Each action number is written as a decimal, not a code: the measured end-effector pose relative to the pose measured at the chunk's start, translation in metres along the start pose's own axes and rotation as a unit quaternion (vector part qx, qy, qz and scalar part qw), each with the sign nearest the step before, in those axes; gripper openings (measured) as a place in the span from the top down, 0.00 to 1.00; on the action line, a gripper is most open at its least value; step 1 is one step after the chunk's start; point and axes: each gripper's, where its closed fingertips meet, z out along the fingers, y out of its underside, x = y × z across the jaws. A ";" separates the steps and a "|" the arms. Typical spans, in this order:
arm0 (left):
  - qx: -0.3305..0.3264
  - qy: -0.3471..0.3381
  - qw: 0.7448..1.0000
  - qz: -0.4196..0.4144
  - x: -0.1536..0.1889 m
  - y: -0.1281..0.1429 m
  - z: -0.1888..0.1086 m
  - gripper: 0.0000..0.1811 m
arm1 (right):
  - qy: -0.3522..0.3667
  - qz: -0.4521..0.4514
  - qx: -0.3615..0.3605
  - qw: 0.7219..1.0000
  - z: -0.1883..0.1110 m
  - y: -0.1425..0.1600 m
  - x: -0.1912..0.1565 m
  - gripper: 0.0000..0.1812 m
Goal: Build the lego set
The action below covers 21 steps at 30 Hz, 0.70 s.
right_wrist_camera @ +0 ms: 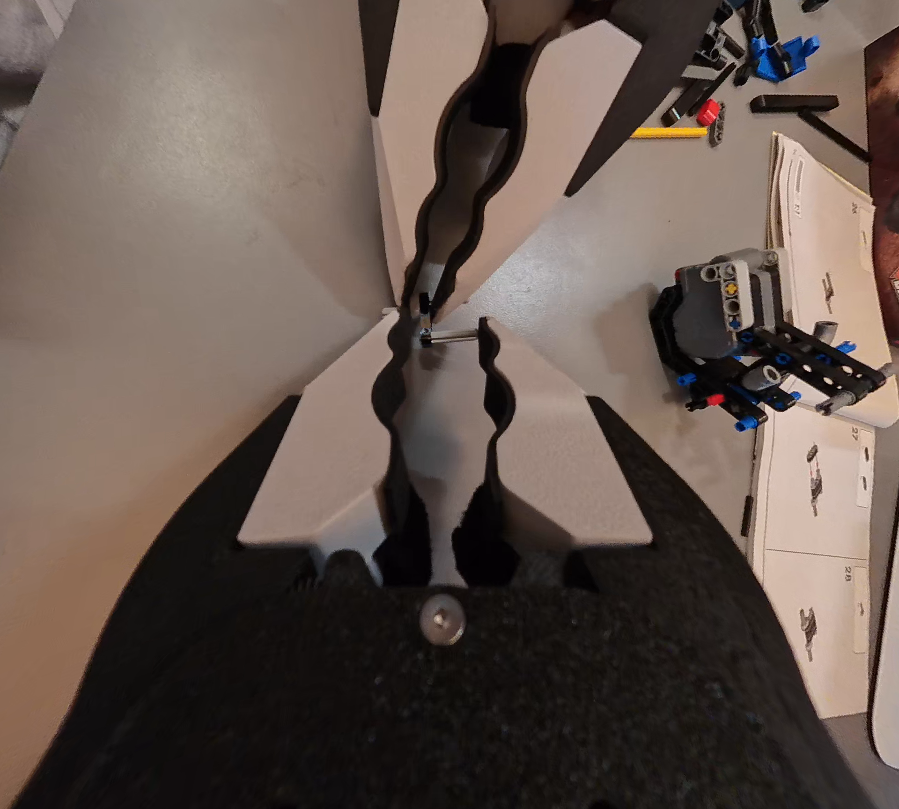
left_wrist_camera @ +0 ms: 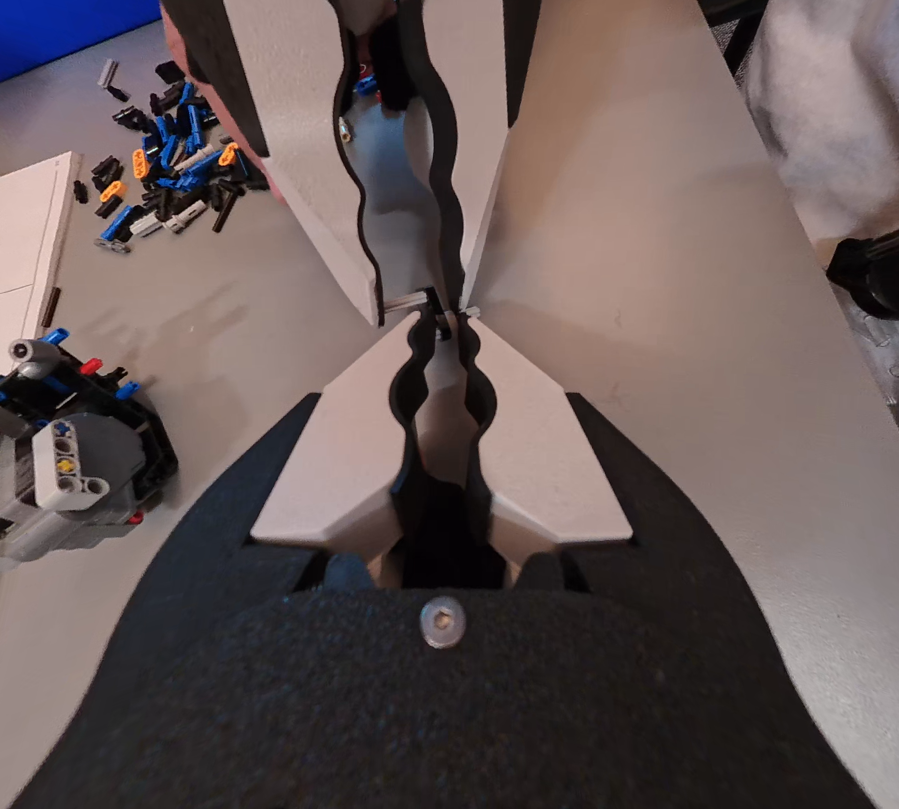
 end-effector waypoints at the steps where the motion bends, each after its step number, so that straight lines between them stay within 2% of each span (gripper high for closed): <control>1: 0.000 0.000 1.000 0.000 0.000 0.000 0.000 0.96 | 0.000 0.000 -0.002 1.000 0.000 0.000 0.000 0.85; 7: -0.001 -0.003 1.000 0.001 -0.001 0.000 0.001 0.96 | 0.004 -0.006 -0.025 1.000 -0.001 0.003 0.000 0.86; 12: -0.005 -0.017 1.000 0.006 -0.004 -0.001 0.003 0.96 | 0.011 -0.018 -0.082 0.996 -0.003 0.006 0.002 0.86; 17: -0.027 -0.057 0.997 0.033 -0.011 0.000 0.002 0.96 | 0.059 -0.068 -0.147 0.985 -0.004 0.007 0.010 0.85; 21: -0.029 -0.063 0.997 0.031 -0.013 0.002 0.001 0.96 | 0.073 -0.082 -0.170 0.979 -0.003 0.007 0.013 0.85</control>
